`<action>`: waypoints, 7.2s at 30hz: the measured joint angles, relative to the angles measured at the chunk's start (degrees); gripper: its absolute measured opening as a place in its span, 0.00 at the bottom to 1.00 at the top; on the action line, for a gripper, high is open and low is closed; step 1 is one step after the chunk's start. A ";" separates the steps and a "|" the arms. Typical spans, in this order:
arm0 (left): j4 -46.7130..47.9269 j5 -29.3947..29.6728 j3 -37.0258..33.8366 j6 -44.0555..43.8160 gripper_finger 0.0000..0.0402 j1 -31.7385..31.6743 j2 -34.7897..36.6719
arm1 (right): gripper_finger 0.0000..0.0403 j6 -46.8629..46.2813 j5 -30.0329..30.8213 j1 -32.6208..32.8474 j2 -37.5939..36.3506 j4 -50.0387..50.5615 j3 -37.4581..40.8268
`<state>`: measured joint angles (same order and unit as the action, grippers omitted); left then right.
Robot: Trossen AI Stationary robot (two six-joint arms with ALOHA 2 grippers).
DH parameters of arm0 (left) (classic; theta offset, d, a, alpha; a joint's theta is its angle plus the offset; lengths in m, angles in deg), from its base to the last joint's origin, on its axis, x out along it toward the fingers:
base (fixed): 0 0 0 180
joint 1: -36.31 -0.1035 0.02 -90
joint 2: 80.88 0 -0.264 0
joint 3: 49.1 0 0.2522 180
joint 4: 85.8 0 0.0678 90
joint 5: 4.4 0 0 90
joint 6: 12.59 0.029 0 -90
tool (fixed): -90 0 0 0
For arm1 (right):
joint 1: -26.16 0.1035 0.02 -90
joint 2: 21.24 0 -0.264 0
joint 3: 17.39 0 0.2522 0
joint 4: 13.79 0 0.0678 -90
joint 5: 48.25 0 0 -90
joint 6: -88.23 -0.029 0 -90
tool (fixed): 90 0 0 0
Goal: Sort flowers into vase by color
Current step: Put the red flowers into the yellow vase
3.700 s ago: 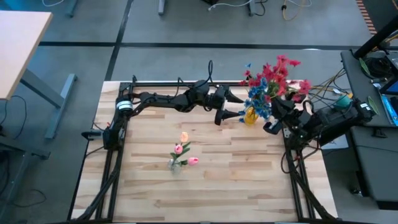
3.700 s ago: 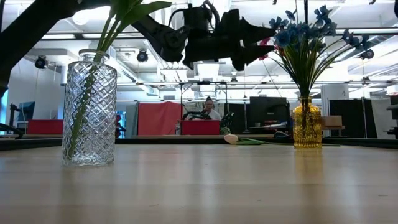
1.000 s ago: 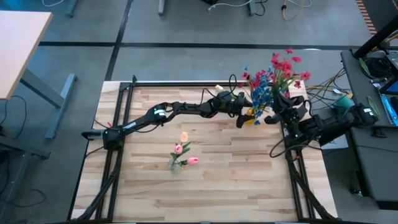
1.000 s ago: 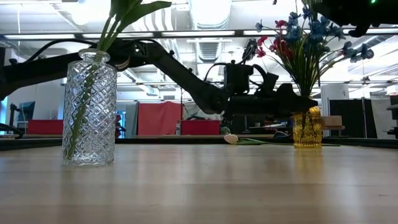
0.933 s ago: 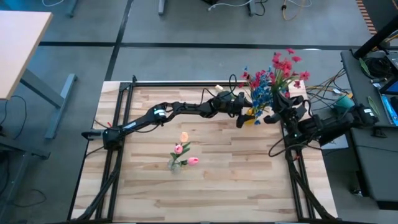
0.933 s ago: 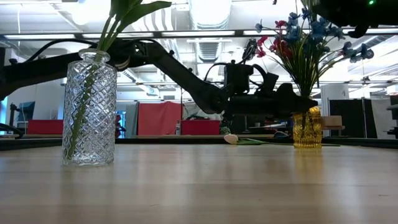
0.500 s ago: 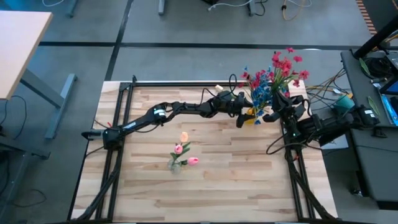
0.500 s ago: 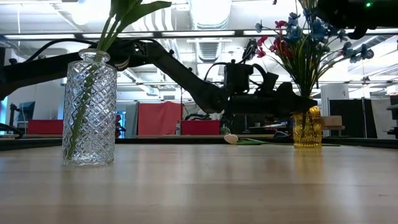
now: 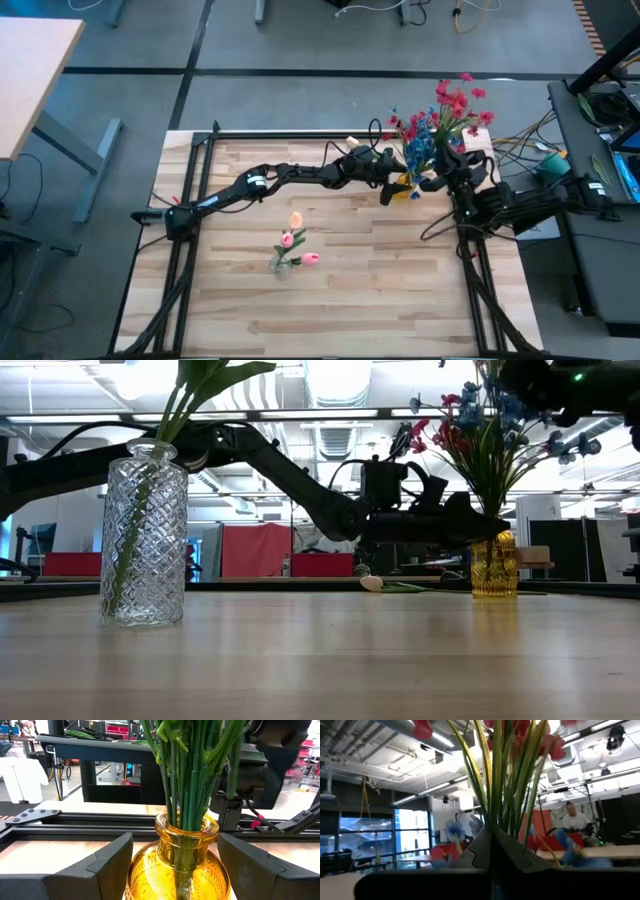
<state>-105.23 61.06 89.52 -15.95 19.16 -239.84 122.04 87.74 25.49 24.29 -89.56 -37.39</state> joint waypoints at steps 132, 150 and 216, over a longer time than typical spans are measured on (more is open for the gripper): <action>1.09 0.07 -0.15 0.57 0.65 0.20 -0.02 | 0.04 -41.49 32.37 11.67 6.91 82.93 -18.85; 1.11 0.04 -0.15 0.35 0.65 0.17 -0.02 | 0.45 -30.38 31.58 15.27 6.97 83.41 -26.39; 15.37 -13.70 -0.17 -4.57 0.87 -3.29 6.37 | 0.63 -17.73 32.17 30.56 -0.15 83.37 -35.39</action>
<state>-89.86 47.37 89.34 -20.52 15.87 -233.46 104.31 119.92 56.05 24.14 -6.19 -72.78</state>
